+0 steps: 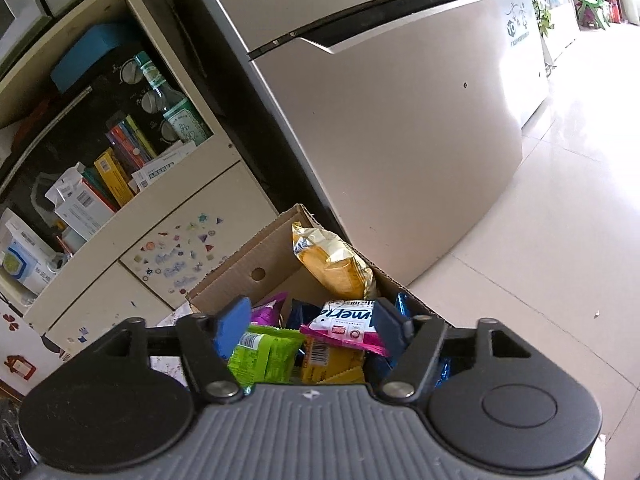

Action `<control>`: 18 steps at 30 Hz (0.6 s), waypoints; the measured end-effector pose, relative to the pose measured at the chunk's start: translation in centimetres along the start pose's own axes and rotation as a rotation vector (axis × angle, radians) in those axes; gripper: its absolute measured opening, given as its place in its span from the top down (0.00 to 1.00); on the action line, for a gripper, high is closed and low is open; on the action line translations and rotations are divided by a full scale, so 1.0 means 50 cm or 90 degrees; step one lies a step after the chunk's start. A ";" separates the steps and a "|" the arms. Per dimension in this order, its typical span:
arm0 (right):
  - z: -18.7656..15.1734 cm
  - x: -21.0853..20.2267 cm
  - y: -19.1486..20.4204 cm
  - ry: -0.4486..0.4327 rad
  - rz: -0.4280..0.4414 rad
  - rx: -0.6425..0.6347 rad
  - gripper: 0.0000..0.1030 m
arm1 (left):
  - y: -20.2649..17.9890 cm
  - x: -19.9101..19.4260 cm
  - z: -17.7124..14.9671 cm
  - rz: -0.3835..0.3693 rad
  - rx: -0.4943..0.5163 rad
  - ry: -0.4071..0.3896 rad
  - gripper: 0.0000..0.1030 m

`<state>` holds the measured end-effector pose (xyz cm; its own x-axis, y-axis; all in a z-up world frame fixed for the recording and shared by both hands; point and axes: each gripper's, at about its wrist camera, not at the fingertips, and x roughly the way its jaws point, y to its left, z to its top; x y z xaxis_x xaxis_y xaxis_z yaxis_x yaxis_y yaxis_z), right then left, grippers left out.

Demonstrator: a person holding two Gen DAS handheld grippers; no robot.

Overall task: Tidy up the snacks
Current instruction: 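Carry the light-blue and yellow packets into the box and release both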

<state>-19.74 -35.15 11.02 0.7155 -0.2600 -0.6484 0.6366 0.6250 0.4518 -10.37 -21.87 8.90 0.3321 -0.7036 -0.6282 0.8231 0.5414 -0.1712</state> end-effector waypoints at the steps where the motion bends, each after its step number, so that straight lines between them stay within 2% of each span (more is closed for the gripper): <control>1: -0.001 0.000 0.000 0.001 -0.001 -0.001 0.24 | -0.001 -0.001 0.001 0.007 0.004 0.002 0.12; 8: 0.000 0.003 0.002 0.003 -0.021 0.003 0.14 | 0.003 -0.010 0.008 0.059 0.007 0.027 0.11; 15: 0.001 -0.008 0.020 -0.003 -0.041 -0.011 0.13 | 0.010 -0.030 0.013 0.088 0.000 0.038 0.07; 18: 0.000 -0.018 0.027 -0.009 -0.056 -0.028 0.08 | 0.012 -0.040 0.015 0.101 0.002 0.041 0.06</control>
<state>-19.50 -34.08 12.20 0.6616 -0.3253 -0.6756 0.6843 0.6304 0.3665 -10.18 -20.50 10.63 0.4280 -0.5778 -0.6949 0.7644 0.6417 -0.0628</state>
